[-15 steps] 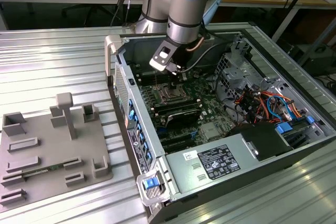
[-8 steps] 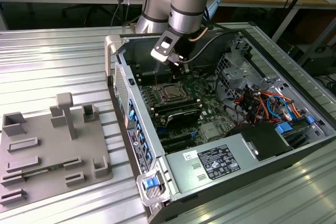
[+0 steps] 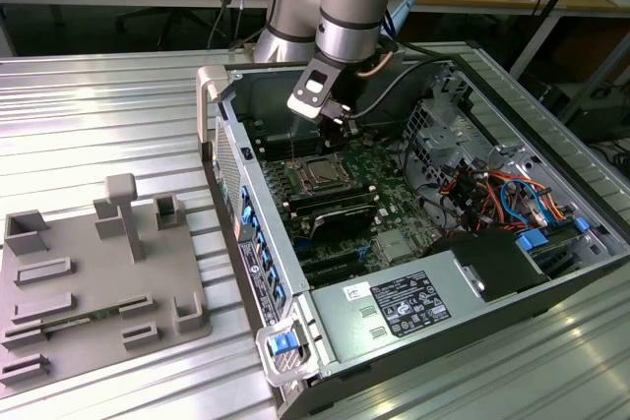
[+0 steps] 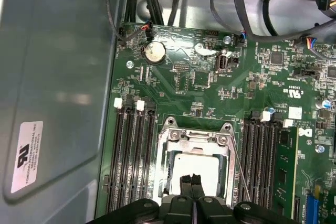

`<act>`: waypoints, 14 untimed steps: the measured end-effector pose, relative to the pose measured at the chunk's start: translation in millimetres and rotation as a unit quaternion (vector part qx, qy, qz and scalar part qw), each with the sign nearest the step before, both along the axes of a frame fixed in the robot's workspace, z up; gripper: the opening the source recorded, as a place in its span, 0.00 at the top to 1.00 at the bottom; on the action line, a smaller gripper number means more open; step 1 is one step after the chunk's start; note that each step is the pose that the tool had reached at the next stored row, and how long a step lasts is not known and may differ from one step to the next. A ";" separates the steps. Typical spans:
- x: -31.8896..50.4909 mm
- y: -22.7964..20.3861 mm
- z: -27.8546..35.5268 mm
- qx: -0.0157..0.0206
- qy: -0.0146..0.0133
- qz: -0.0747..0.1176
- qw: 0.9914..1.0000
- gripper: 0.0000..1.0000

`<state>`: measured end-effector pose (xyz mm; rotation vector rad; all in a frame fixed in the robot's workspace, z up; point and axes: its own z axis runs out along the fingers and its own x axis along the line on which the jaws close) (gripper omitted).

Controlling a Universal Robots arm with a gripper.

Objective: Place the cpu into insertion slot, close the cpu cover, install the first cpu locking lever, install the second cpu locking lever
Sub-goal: 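Install the first cpu locking lever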

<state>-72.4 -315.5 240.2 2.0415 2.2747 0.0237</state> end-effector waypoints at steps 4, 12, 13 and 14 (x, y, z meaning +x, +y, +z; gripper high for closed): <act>-0.1 0.1 3.0 0.000 0.000 0.001 1.000 0.89; -2.3 0.6 10.8 0.003 0.000 0.062 0.998 0.89; -5.0 0.6 10.6 0.004 0.000 0.063 0.998 0.89; -8.7 0.7 10.3 0.005 0.000 0.065 0.998 0.89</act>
